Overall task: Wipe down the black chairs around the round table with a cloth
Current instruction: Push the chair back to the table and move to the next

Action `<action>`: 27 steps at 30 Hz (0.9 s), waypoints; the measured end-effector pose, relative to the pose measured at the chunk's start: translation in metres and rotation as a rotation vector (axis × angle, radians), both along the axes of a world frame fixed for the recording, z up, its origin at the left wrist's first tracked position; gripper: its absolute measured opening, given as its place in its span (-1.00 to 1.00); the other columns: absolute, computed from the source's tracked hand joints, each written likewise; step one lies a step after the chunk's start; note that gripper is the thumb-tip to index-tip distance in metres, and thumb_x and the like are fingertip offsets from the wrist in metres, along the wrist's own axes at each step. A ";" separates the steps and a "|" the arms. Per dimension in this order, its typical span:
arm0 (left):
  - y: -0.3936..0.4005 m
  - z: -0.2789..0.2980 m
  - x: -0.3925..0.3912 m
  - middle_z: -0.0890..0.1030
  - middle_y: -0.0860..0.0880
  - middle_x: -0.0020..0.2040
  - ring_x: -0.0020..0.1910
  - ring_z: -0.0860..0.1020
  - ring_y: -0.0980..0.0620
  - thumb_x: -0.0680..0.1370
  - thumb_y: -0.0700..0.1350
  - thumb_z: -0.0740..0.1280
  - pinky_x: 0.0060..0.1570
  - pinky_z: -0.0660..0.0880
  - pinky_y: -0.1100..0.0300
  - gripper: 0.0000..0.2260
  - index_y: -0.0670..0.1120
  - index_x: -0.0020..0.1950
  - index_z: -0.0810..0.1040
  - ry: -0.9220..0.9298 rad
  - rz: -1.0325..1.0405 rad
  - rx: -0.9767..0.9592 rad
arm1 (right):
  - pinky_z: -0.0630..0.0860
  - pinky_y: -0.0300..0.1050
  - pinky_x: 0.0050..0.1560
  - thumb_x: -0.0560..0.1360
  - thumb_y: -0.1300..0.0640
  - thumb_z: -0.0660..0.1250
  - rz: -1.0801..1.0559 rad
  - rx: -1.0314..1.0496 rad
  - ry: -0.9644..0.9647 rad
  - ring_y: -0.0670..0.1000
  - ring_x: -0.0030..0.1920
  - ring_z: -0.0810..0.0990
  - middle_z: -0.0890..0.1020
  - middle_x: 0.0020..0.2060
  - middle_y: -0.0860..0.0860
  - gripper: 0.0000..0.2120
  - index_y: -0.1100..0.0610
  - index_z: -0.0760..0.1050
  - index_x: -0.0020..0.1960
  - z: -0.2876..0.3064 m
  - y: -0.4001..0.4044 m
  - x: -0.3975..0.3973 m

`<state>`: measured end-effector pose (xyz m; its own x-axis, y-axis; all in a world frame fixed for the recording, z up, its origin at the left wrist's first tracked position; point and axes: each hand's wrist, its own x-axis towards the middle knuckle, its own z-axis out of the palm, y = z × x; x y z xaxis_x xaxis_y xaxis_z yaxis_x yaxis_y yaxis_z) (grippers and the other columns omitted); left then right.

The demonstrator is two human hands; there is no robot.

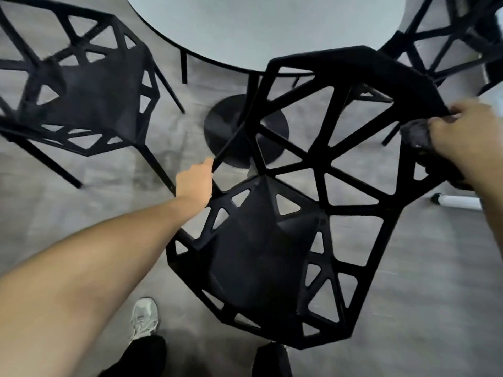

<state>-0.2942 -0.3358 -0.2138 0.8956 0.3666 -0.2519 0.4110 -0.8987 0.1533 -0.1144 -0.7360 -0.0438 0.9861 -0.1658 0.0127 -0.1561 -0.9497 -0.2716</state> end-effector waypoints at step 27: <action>-0.267 0.145 0.019 0.53 -0.09 0.28 0.21 0.52 -0.14 0.65 -0.12 0.20 0.13 0.49 -0.02 -0.59 -0.01 0.52 0.34 0.015 -0.338 -0.492 | 0.42 -0.07 -0.12 0.48 0.12 0.30 -0.155 0.174 0.411 0.24 -0.07 0.57 0.61 -0.13 0.15 -0.84 0.20 0.56 -0.05 0.050 -0.116 -0.040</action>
<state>-0.2754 -0.6028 -0.0686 0.9375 -0.1010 -0.3331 0.1199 -0.8047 0.5815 -0.1546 -0.8516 0.0062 0.8671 -0.2763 -0.4145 -0.4201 -0.8527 -0.3104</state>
